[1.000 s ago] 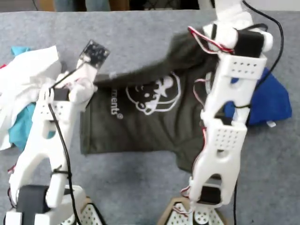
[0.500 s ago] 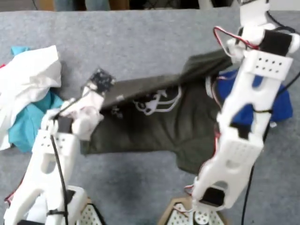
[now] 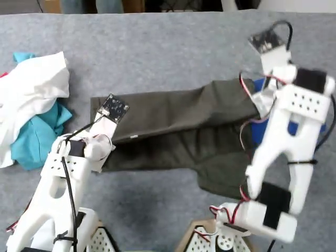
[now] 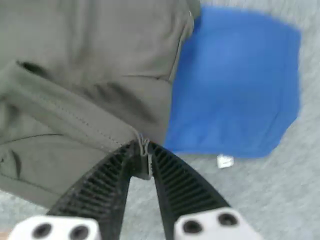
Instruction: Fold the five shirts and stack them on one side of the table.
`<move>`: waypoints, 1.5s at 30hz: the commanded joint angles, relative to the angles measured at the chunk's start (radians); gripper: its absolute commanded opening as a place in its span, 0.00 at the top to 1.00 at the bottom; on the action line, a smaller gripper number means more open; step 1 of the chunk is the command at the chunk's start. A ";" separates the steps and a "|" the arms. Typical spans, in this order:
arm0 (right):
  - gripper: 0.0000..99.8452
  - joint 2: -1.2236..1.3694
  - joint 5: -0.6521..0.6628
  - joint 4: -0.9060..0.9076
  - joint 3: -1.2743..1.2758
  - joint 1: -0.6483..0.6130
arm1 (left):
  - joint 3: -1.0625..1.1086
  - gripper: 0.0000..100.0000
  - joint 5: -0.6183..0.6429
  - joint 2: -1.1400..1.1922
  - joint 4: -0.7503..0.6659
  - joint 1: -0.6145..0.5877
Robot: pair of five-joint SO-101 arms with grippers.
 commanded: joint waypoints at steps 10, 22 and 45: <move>0.99 -0.383 0.112 -0.123 0.547 0.163 | 0.035 0.97 0.011 -0.028 0.080 -0.028; 0.99 -0.481 0.189 -0.123 0.739 0.199 | 0.064 0.97 0.011 -0.028 0.077 -0.107; 0.99 -0.490 0.196 -0.144 0.849 0.215 | 0.136 0.97 -0.110 -0.021 0.106 -0.084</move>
